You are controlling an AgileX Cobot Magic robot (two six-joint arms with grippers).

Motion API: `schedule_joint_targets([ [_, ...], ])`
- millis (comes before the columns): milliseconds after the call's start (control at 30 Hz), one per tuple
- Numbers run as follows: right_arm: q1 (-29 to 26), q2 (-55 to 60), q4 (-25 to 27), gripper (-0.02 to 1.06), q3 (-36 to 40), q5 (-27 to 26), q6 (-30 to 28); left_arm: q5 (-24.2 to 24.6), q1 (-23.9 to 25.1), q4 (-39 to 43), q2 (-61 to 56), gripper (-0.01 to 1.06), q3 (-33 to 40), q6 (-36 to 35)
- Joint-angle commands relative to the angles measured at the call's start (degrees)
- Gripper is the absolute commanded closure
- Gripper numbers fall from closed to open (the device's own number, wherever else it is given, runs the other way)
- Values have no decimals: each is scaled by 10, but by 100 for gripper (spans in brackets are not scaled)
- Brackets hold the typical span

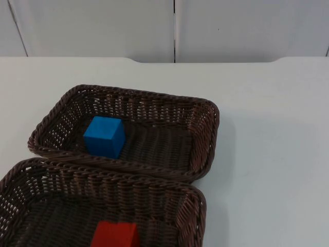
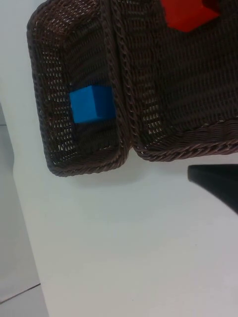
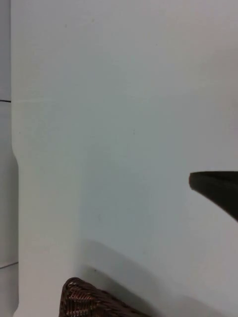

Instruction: Pick up one cube with the left hand and place it into the upper basket. Pick up one cube with the right hand and place it into the lower basket.

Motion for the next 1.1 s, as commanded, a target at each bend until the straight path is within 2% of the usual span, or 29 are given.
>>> schedule_joint_targets([
  [0, -5, -2, 2, -1, 2, -5, 1, 0, 0, 1, -2, 0, 3, -2],
  [200, -5, -2, 2, -1, 2, -5, 1, 0, 21, 1, -2, 0, 3, -2],
  [667, -5, -2, 2, -1, 2, -5, 1, 0, 137, 1, -2, 0, 3, -2],
  [1067, -5, -2, 4, -1, 2, -5, 1, 0, 195, 1, -2, 0, 3, -2],
])
